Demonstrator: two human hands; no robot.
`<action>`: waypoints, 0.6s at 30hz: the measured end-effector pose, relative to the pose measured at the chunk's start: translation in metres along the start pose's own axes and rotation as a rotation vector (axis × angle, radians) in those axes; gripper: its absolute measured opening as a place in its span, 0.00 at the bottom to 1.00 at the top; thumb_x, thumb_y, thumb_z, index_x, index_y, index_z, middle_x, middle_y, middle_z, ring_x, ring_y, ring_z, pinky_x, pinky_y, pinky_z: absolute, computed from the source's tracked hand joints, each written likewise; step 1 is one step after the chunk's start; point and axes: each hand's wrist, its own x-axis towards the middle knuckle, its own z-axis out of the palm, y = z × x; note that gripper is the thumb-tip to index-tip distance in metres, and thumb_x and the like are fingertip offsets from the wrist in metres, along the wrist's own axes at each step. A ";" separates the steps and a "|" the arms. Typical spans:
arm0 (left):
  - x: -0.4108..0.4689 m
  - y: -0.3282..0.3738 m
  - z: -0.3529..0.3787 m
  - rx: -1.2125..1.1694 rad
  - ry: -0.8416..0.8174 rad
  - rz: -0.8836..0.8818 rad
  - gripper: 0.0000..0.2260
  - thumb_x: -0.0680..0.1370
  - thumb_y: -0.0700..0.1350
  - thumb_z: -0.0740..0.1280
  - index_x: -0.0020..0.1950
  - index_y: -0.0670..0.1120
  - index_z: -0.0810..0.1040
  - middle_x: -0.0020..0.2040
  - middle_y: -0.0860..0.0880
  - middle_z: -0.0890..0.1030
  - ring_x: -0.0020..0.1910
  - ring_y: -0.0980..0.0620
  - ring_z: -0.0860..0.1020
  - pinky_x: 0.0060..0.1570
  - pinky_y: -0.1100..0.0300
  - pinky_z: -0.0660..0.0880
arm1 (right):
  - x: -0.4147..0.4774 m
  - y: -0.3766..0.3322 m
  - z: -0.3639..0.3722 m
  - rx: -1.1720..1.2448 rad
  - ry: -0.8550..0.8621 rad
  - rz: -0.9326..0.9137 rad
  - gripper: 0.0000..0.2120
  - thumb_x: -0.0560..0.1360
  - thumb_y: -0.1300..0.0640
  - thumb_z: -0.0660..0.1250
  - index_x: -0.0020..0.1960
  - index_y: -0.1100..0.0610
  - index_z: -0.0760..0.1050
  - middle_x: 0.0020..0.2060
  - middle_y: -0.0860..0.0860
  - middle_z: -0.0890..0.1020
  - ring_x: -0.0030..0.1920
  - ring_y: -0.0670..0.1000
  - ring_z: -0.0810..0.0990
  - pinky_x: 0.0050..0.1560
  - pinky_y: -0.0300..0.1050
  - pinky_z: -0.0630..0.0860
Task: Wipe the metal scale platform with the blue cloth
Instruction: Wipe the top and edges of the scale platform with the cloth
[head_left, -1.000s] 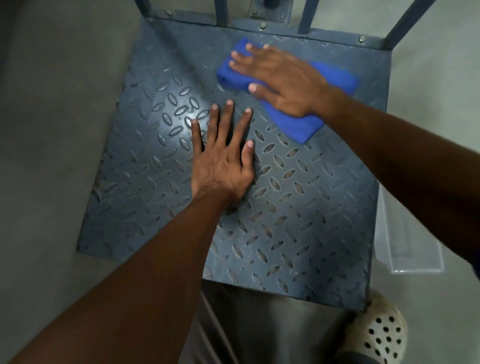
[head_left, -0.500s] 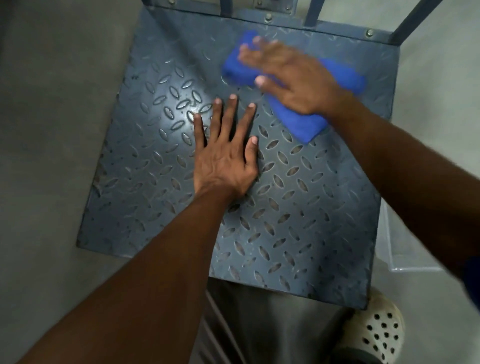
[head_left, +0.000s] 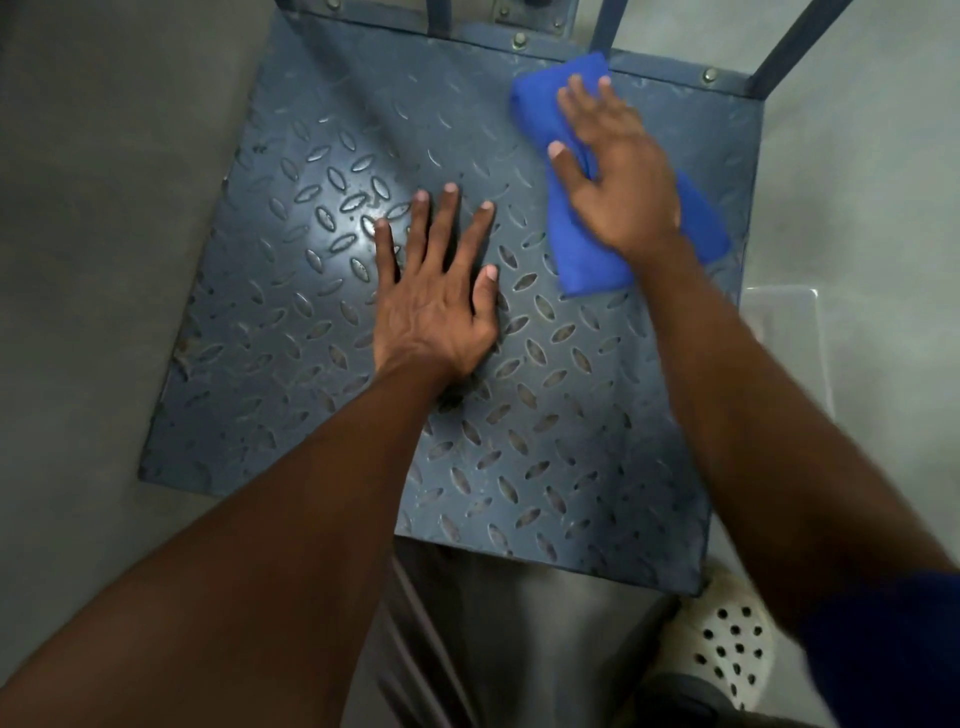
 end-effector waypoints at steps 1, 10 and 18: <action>-0.001 0.000 0.000 -0.005 0.001 -0.008 0.28 0.87 0.57 0.47 0.89 0.56 0.50 0.89 0.48 0.46 0.88 0.45 0.43 0.84 0.33 0.41 | -0.003 -0.006 0.003 -0.008 0.015 0.052 0.29 0.86 0.43 0.55 0.83 0.56 0.66 0.82 0.55 0.67 0.85 0.59 0.59 0.84 0.59 0.58; -0.002 0.004 -0.003 0.008 -0.001 0.000 0.29 0.86 0.58 0.45 0.88 0.57 0.49 0.89 0.49 0.46 0.88 0.45 0.43 0.84 0.34 0.40 | -0.058 -0.015 0.010 -0.050 0.090 0.094 0.26 0.87 0.48 0.53 0.81 0.57 0.69 0.81 0.54 0.69 0.84 0.59 0.62 0.84 0.57 0.60; -0.011 0.002 -0.014 -0.034 -0.047 0.030 0.29 0.87 0.58 0.44 0.89 0.54 0.49 0.89 0.49 0.46 0.88 0.47 0.43 0.85 0.40 0.39 | -0.110 -0.037 0.013 -0.095 0.123 0.144 0.28 0.86 0.43 0.56 0.81 0.56 0.69 0.81 0.53 0.70 0.83 0.60 0.62 0.83 0.58 0.61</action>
